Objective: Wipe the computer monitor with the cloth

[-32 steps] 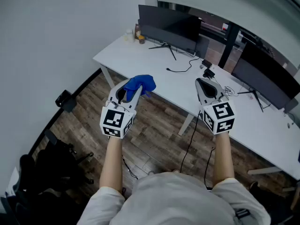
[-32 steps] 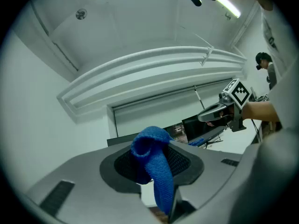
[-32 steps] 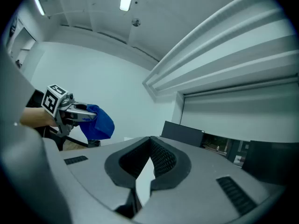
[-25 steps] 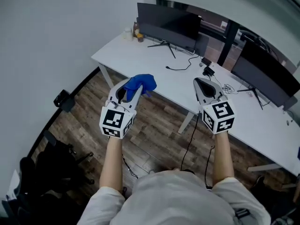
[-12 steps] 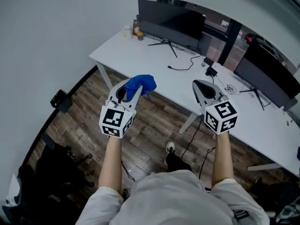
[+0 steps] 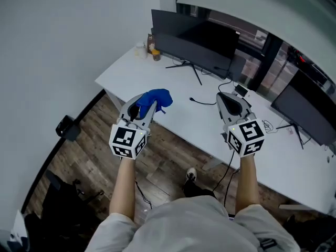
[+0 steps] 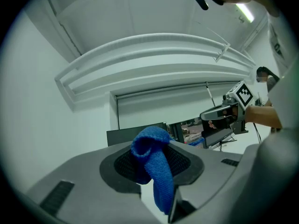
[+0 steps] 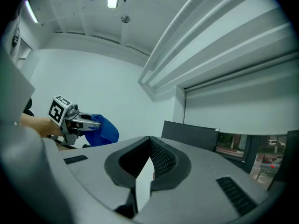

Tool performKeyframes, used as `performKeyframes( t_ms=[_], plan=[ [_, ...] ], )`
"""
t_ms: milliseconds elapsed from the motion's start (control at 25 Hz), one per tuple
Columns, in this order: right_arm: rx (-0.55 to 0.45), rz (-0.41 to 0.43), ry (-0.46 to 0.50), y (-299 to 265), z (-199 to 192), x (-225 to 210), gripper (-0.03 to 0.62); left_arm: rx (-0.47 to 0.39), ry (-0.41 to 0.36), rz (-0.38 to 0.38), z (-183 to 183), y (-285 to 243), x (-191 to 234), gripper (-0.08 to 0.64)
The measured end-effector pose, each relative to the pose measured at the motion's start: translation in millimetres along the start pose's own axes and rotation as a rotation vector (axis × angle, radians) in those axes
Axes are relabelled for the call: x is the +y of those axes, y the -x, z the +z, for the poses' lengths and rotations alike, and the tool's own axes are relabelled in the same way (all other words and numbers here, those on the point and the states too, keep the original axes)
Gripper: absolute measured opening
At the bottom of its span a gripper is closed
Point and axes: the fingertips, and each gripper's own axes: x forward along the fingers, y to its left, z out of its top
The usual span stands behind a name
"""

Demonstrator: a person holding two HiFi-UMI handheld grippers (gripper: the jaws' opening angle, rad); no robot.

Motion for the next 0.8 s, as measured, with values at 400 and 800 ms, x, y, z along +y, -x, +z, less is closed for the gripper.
performKeyframes(
  t_ms=[400,800],
  plan=[
    [0.088,0.024,0.024,-92.9,-10.9,-114.6,0.012,0.033,0.016,-0.003,-5.3,-150.5,34.3,0.147],
    [0.107,-0.086,0.049,-126.3,-24.7,-192.2,0.015,0.0,0.011,-0.109,3.0,-259.0,26.4,0.148]
  ],
)
